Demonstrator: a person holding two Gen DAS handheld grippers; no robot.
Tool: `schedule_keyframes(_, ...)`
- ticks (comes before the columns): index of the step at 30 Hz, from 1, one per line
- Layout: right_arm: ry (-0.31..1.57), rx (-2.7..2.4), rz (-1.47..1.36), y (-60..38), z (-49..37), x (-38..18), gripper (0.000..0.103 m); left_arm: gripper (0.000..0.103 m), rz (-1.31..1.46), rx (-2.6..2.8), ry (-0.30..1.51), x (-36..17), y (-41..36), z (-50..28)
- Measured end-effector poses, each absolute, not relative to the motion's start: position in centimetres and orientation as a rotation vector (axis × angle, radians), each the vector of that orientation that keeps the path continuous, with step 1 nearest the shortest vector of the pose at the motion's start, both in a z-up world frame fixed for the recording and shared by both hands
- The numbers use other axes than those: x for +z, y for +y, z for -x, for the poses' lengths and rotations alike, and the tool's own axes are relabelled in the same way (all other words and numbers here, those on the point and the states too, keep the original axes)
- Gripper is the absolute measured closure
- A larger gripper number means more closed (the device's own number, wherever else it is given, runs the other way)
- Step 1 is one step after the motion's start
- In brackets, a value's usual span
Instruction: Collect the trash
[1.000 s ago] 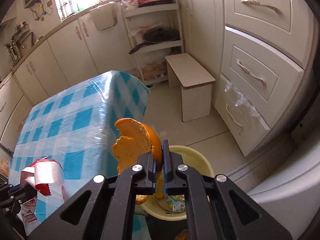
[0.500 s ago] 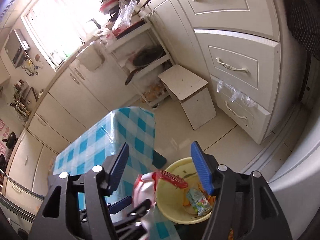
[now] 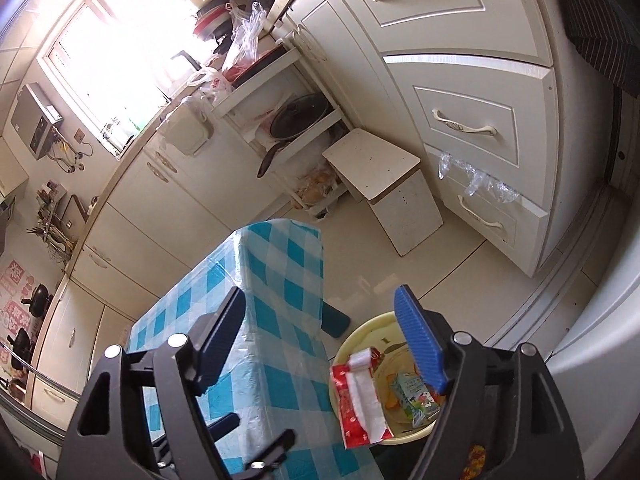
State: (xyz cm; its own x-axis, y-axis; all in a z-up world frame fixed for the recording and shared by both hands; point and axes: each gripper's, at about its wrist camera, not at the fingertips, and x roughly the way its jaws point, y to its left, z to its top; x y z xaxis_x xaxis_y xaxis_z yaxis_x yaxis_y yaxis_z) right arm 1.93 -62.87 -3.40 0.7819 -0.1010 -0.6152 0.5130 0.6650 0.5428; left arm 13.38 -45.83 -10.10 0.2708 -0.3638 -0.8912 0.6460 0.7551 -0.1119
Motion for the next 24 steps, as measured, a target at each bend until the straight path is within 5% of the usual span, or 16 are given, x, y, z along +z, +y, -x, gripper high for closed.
schedule_keyframes(9,0.639,-0.36,-0.677,-59.8,-2.0,-2.3,0.029,0.028,-0.252,-0.621,1.05,-6.0,-38.1,-12.4)
schedule_keyframes(14,0.609,-0.351,-0.425,-53.2,0.3,0.6,0.009,0.016,-0.277,-0.559,0.965,-2.8,-33.8,-9.8)
schedule_keyframes(24,0.469,-0.392,-0.248,-42.8,9.7,4.2,0.007,0.008,-0.254,-0.46,0.822,2.6,-25.0,-4.2)
